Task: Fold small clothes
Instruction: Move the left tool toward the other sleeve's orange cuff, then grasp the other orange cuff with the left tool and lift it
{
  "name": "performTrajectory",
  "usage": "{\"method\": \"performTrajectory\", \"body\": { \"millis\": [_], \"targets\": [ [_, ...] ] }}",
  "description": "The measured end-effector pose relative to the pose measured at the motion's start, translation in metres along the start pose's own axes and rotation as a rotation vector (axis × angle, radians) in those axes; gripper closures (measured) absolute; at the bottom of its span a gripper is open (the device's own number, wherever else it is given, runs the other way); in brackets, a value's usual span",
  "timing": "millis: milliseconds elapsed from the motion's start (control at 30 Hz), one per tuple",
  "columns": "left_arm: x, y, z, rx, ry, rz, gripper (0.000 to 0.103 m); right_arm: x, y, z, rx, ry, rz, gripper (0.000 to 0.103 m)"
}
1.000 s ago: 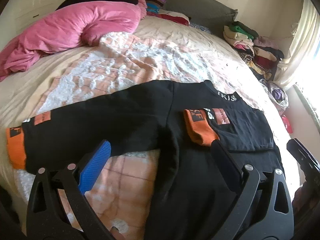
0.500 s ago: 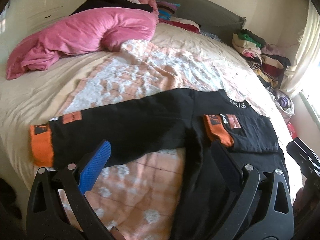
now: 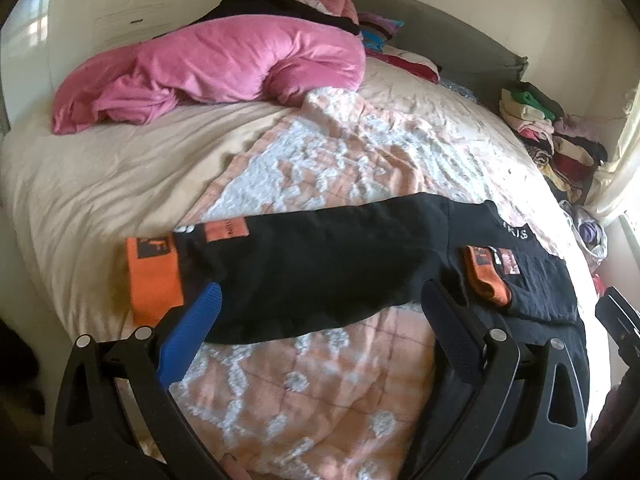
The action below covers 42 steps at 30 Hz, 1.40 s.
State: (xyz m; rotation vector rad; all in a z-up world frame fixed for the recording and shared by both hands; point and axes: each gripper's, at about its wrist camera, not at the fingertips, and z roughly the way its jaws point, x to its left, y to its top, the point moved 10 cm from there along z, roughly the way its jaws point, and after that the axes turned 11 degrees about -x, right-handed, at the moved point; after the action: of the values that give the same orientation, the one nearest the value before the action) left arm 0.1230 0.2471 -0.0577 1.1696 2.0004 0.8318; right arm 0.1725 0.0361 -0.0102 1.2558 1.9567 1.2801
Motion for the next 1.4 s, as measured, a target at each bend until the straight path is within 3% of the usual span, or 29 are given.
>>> {"method": "performTrajectory", "body": {
  "millis": [400, 733, 1100, 1167, 1233, 1400],
  "targets": [
    [0.038, -0.006, -0.004, 0.02, 0.024, -0.068, 0.009, 0.045, -0.006, 0.006, 0.023, 0.069, -0.053, 0.004],
    [0.08, -0.022, 0.002, 0.063, 0.049, -0.188, 0.009, 0.08, -0.019, 0.008, 0.054, 0.129, -0.097, 0.004],
    [0.104, -0.046, 0.016, 0.113, 0.056, -0.259, 0.01, 0.079, -0.026, 0.008, 0.069, 0.121, -0.1, 0.004],
    [0.107, -0.047, 0.019, 0.098, 0.036, -0.293, 0.014, 0.075, -0.027, 0.007, 0.07, 0.118, -0.094, 0.004],
    [0.11, -0.048, 0.022, 0.087, 0.012, -0.345, 0.034, 0.071, -0.029, 0.007, 0.071, 0.115, -0.085, 0.004],
    [0.119, -0.045, 0.028, 0.05, 0.017, -0.394, 0.063, 0.059, -0.036, 0.011, 0.085, 0.101, -0.059, 0.004]
  ]
}}
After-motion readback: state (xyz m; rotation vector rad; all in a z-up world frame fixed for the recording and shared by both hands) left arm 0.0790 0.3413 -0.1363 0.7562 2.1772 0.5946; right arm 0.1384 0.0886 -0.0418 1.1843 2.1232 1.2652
